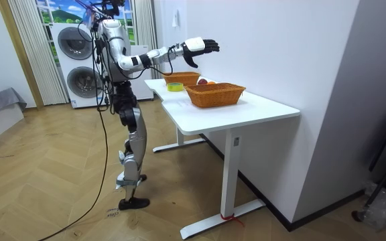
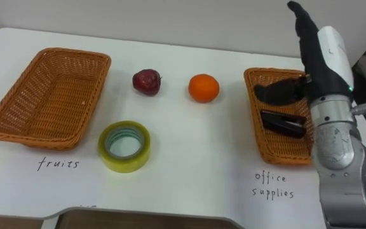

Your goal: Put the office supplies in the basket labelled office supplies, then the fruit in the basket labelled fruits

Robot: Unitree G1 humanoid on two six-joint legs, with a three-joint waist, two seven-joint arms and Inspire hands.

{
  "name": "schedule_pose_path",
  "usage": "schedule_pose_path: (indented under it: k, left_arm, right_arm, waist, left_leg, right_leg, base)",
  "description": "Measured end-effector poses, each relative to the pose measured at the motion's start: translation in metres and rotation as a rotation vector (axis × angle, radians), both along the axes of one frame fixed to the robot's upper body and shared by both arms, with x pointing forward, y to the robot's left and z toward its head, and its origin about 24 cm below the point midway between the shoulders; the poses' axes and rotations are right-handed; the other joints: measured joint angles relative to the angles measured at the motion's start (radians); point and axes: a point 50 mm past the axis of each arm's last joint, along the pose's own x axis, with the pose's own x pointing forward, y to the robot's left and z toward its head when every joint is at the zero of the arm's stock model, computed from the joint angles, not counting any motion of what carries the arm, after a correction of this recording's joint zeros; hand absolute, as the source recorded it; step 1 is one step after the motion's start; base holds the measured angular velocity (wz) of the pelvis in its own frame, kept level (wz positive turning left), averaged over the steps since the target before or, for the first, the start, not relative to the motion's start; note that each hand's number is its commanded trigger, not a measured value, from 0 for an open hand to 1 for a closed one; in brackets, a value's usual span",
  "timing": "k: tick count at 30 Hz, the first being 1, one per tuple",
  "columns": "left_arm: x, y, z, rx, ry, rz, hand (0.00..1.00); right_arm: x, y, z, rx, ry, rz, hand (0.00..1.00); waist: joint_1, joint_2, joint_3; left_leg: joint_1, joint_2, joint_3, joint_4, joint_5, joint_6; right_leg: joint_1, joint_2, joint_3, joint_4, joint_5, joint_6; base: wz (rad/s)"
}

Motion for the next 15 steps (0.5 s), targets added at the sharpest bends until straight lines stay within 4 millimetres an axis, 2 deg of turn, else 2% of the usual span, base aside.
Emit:
schedule_pose_path:
  k: [3,6,8,10,15]
  left_arm:
    - [0.004,0.002,0.001,0.005,-0.016,-0.006,0.00]
    - [0.005,0.004,0.001,0.013,-0.018,-0.028,0.00]
    - [0.006,0.005,0.002,0.019,-0.015,-0.044,0.00]
    - [0.009,0.005,0.002,0.023,-0.021,-0.051,0.00]
    - [0.013,0.005,0.002,0.023,-0.026,-0.069,0.00]
  right_arm:
    - [-0.001,0.004,0.005,-0.004,-0.004,0.036,0.00]
    - [-0.001,0.014,0.011,-0.013,-0.012,0.091,0.00]
    - [0.002,0.022,0.012,-0.016,-0.008,0.129,0.00]
    - [0.003,0.027,0.011,-0.016,0.009,0.162,0.00]
    - [0.005,0.049,0.011,-0.046,0.061,0.283,0.00]
  waist:
    - [0.013,-0.007,0.0024]
    - [0.024,-0.016,0.0015]
    - [0.022,-0.017,0.0026]
    - [0.038,-0.020,0.0014]
    - [0.045,-0.018,0.0025]
  left_leg:
    - [-0.001,0.000,0.000,-0.001,0.000,0.000]
    - [-0.005,0.000,0.001,-0.001,0.000,0.000]
    - [-0.005,0.000,0.001,-0.001,0.000,0.000]
    - [-0.005,0.000,0.000,0.003,0.000,0.000]
    - [-0.017,-0.001,-0.025,0.013,0.000,0.000]
  right_leg:
    - [-0.001,0.000,-0.001,0.000,0.000,0.000]
    - [-0.007,0.000,-0.001,0.000,0.000,0.000]
    - [-0.007,0.000,-0.003,0.000,0.000,0.000]
    - [-0.007,0.000,-0.005,0.000,0.000,0.000]
    - [-0.003,-0.001,-0.029,-0.001,0.000,0.000]
  base:
    - [0.00]
    - [0.00]
    - [0.00]
    - [0.00]
    - [0.13]
